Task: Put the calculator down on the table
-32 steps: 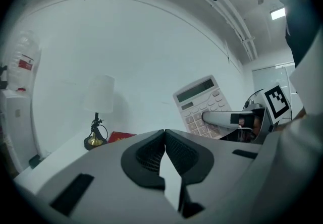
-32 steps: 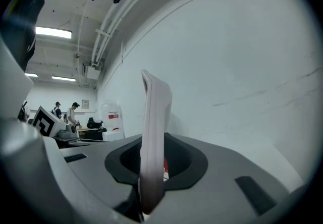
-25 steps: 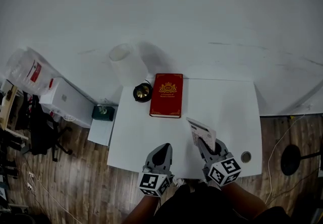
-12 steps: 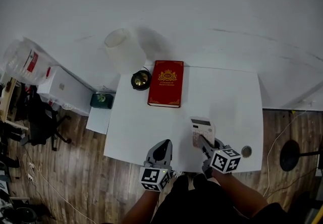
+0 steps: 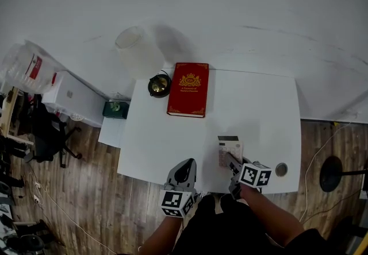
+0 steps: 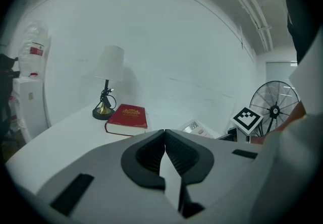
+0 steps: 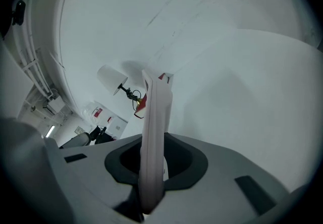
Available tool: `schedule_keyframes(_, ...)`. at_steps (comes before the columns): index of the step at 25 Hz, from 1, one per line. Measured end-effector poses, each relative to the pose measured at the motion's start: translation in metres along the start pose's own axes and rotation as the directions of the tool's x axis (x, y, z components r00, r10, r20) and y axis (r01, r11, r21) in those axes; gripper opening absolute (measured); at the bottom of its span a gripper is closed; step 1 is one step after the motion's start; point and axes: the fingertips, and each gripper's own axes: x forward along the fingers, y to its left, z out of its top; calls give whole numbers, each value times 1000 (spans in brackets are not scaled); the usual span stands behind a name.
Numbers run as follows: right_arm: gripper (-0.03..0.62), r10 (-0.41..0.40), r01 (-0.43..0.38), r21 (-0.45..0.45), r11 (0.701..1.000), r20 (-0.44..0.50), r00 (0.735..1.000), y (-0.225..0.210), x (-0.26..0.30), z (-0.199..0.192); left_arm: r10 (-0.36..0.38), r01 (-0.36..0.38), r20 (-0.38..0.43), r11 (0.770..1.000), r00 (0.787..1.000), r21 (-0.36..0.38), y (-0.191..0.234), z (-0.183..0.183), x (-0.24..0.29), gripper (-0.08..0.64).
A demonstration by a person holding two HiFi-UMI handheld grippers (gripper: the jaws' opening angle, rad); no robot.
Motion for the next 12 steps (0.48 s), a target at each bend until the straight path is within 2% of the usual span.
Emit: schedule_keyframes(12,91,-31,32,33,999,-32,999,-19,10,-14,-2,2,-13,1000,1000,9,2,-2,4,20)
